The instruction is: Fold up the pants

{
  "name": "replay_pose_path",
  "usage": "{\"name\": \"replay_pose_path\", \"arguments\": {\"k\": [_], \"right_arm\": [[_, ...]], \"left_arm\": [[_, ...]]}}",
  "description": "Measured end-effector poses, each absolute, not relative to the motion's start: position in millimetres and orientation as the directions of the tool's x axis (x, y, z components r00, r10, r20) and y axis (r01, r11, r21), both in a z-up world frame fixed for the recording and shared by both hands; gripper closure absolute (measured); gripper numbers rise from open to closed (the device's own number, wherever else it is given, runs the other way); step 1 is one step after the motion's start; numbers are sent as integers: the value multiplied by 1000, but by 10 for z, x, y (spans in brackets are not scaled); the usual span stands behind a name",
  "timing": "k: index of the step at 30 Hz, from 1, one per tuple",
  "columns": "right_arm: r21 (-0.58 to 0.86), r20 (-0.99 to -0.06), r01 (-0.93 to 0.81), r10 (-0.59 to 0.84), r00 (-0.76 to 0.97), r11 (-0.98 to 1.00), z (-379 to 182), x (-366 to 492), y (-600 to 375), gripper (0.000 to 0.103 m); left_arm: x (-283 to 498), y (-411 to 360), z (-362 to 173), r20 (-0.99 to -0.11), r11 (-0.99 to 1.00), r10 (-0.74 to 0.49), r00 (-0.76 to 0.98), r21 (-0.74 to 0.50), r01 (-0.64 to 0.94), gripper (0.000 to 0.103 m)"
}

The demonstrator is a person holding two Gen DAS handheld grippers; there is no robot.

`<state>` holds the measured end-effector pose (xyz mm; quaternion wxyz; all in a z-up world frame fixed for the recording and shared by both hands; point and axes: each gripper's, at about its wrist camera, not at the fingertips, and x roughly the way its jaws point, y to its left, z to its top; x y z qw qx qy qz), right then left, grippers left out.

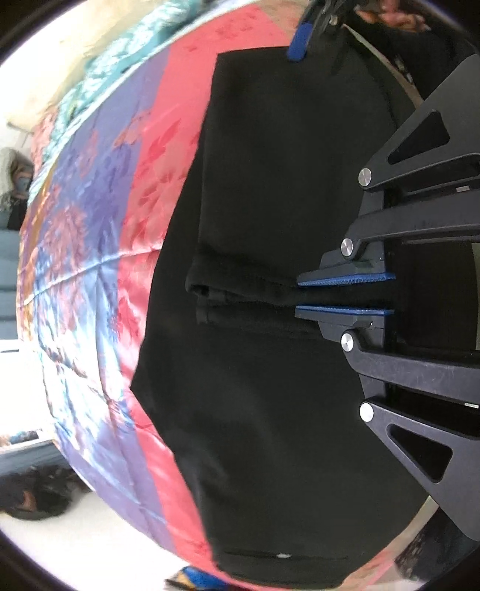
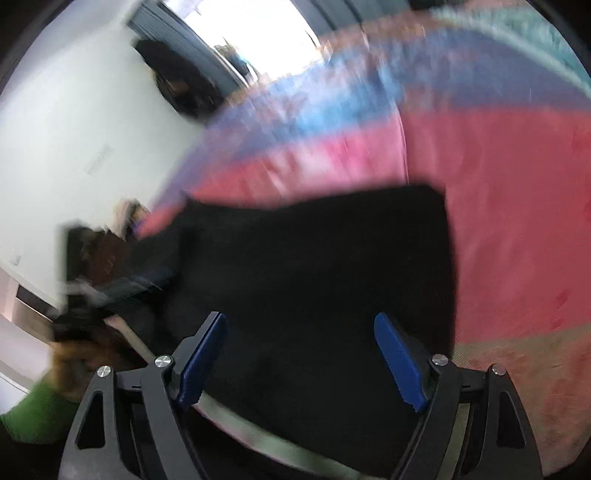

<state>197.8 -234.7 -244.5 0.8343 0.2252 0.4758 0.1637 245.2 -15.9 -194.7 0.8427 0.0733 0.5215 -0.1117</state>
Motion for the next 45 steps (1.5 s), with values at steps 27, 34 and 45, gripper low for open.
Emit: {"name": "replay_pose_path", "arguments": {"k": [27,34,45], "right_arm": [[506,-778,-16,464,423,862,-2351,2743,-2615,23],[509,-692,-107,480,540,854,-1832,1778,-2324,23],[423,-689,-24,339,641,906,-1894,1308,-2174,12]], "left_arm": [[2370,-323,-1871,-873,948,-150,463,6,318,34],[2152,-57,-1722,-864,967,-177,471,-64,247,19],[2031,260,-1531,-845,988,3,535,85,128,10]]}}
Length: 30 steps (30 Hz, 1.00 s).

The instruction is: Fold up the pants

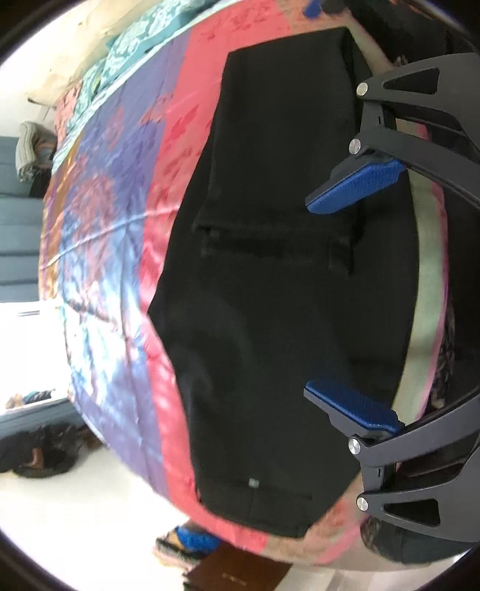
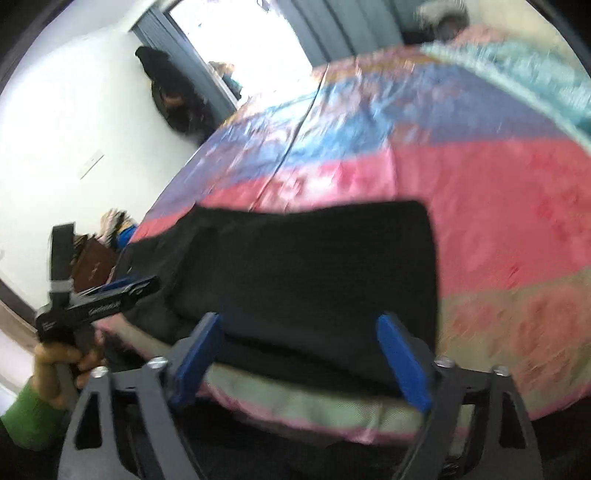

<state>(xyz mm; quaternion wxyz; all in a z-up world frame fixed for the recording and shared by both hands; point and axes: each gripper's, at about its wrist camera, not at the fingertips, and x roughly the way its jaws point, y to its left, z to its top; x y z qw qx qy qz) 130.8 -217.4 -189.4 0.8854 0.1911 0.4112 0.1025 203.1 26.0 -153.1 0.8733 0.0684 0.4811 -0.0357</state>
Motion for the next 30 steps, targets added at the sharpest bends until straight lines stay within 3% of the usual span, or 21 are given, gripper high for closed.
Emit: {"name": "replay_pose_path", "arguments": {"k": [7,14,19,24,28,30], "right_arm": [[412,-725,99,260,638,906,-2081,1201,-2406,12],[409,-721,150,218,658,900,-2106,1193,-2553,12],[422,-725,151,233,647,894,-2162,1173,-2571,12],[431,-722,135,251,645,892,-2165,1202,-2533,12],[449,-730,128,281,623,884,-2232,1276,-2476,12],[440,-738,116,286,611,890,-2241,1310,-2419,12]], "left_arm": [[2012,367,-1518,-832,978,81,550,171,116,10],[2135,581,-1554,-839,979,109,533,183,87,10],[2516,1139,-1517,-882,998,3,472,35,58,10],[3022,2490,-1497,-880,960,7,476,-126,-248,10],[3253,3161,-1742,-895,935,58,443,-107,-339,10],[3325,3287,-1937,-913,940,14,407,-127,-318,8]]}}
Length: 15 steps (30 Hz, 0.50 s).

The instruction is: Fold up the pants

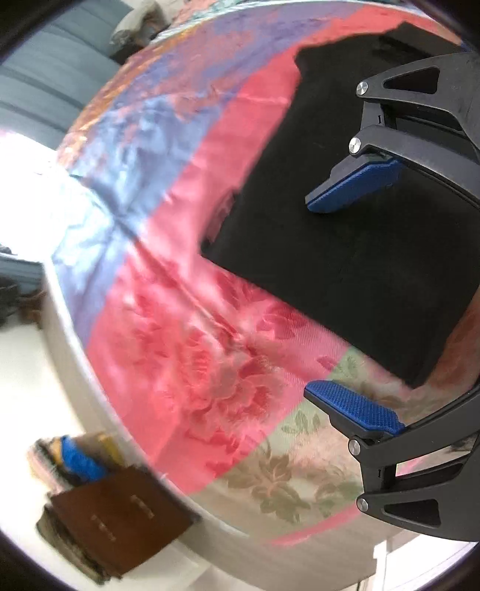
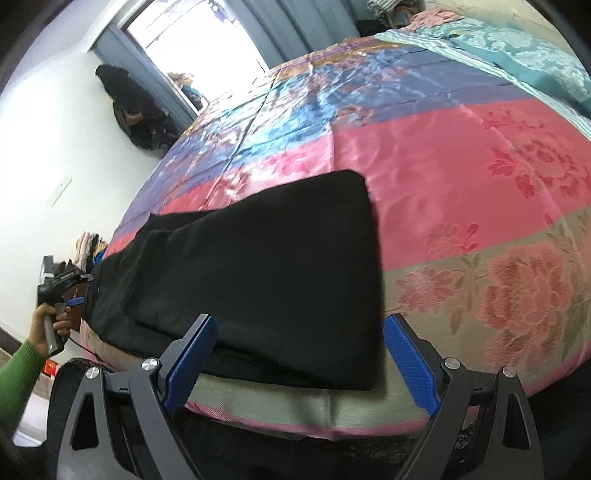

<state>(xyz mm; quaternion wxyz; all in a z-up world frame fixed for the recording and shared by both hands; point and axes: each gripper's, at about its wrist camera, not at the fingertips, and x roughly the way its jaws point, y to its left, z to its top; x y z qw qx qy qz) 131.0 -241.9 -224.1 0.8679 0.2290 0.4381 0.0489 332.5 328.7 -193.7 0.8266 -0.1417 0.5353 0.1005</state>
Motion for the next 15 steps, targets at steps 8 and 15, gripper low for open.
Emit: {"name": "replay_pose_path", "arguments": {"k": [8,15], "right_arm": [[414,-757,112,273,594,903,-2275,1352,-2347,12],[438,-750,137,277,600,889,-2292,1375,-2394,12]], "left_arm": [[3493,3404,-2298,-910,924,-229,347,-315,-216,0],[3457,3191,-2134,-931,943,-231,284,-286,-171,43]]}}
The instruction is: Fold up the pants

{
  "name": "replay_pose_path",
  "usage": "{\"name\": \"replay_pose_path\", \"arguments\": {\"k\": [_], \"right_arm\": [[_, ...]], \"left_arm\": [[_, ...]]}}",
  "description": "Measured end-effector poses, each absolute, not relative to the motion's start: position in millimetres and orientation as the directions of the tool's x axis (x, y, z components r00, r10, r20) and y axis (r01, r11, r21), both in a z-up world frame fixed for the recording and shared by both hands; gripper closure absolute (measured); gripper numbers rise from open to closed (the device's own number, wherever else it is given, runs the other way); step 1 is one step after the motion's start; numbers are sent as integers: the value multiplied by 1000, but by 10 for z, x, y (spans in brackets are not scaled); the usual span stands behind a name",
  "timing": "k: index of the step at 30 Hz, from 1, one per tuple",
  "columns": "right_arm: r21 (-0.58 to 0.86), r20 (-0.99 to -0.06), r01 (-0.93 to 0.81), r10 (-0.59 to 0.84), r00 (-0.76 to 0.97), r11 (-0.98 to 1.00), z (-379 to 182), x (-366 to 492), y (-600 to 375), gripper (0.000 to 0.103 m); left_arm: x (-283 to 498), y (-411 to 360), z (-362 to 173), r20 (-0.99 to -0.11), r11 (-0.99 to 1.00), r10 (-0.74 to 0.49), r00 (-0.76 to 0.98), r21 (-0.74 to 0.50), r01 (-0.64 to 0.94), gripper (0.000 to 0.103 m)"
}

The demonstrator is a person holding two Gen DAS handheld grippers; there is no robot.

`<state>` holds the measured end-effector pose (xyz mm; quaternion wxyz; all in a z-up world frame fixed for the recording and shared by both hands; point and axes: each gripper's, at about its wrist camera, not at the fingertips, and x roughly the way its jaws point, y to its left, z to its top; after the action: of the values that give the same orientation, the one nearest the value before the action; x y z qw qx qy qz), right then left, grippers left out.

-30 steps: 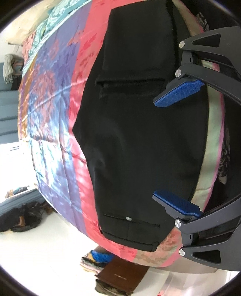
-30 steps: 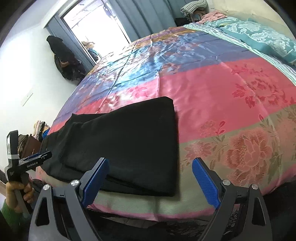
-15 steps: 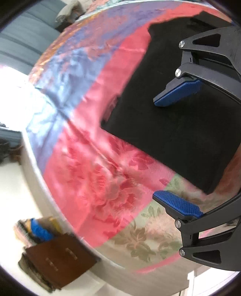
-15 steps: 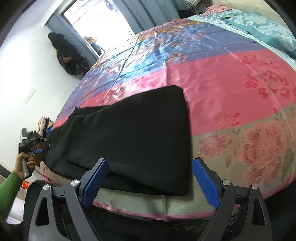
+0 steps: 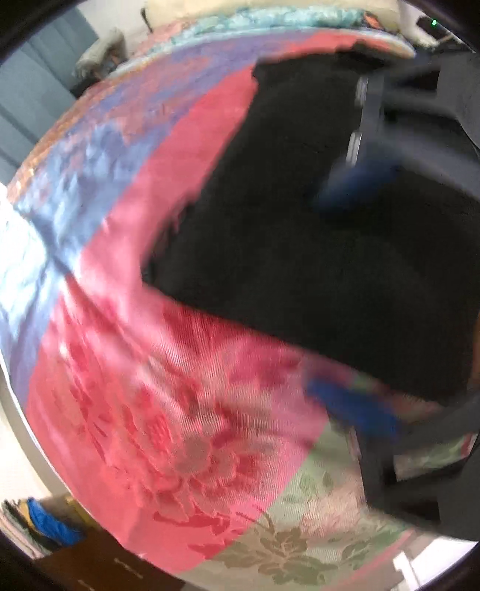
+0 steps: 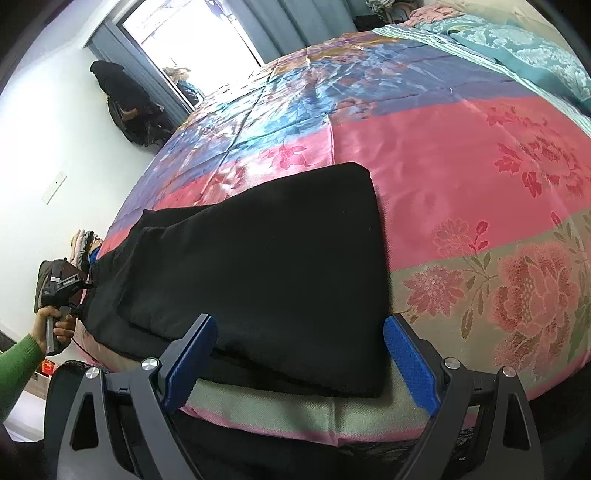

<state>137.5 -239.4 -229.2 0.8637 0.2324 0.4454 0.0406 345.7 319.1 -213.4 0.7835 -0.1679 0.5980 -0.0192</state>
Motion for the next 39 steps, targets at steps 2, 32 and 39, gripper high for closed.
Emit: {"name": "replay_pose_path", "arguments": {"k": [2,32,39], "right_arm": [[450,-739,134,284,611,883,-2266,1360,-2419,12],[581,-585,195,239,775,790,-1981,926,-3050,12],[711,-474,-107,587,657,695,-1855,1394,-2364,12]], "left_arm": [[3409,3105,-2008,-942,956,-158,295,-221,-194,70],[2412,-484,-1191,-793,821,-547,267,-447,355,39],[2504,539,-1079,-821,978,-200,536,-133,161,58]]}}
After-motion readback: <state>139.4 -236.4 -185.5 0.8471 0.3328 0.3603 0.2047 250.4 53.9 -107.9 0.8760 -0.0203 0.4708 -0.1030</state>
